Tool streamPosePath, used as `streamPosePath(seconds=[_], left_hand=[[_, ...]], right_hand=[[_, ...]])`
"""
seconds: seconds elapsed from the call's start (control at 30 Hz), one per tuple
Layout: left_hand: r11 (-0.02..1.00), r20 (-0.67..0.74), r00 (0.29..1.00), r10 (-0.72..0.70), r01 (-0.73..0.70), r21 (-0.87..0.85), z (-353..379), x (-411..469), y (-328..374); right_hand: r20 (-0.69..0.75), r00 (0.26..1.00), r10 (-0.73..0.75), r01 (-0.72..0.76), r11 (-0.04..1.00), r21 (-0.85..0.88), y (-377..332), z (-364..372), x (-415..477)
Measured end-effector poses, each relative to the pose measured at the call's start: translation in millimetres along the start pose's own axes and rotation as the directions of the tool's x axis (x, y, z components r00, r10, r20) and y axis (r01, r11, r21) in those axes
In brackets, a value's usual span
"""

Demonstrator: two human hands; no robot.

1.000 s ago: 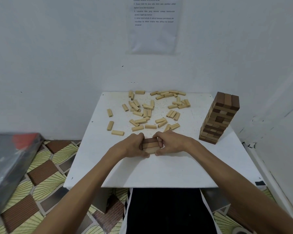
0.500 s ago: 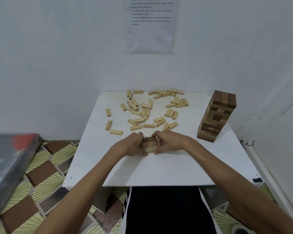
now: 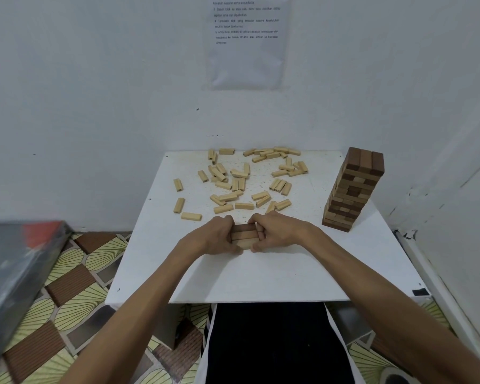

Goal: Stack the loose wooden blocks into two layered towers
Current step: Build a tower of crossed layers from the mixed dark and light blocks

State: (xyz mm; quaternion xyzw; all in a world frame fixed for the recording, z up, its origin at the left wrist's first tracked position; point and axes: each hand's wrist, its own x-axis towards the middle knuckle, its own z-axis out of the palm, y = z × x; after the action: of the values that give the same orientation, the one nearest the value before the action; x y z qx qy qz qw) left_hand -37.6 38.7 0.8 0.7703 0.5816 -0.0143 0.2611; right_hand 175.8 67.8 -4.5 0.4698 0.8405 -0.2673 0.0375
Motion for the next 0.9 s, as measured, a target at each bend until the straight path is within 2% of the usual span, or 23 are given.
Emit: streamPosePath(seconds=[0.23,0.4,0.77,0.9], left_hand=[[1.0,-0.027,0.999,0.022,-0.022,-0.001,-6,0,-1],[1.0,0.0,1.0,0.004,-0.004,0.019,-4,3,0],[0.997,0.011,1.0,0.028,-0.029,0.072,-5,8,0],[0.992,-0.049,0.995,0.085,-0.08,0.095,-14,7,-3]], right_hand=[[-0.066,0.997,-0.044,0.044,0.999,-0.004,2,1,-1],[-0.035,0.999,0.006,-0.006,1.0,-0.004,-1,2,0],[-0.027,1.0,-0.016,0.015,1.0,-0.016,0,-3,-2],[-0.096,0.994,-0.056,0.043,0.99,-0.133,-2,-7,-7]])
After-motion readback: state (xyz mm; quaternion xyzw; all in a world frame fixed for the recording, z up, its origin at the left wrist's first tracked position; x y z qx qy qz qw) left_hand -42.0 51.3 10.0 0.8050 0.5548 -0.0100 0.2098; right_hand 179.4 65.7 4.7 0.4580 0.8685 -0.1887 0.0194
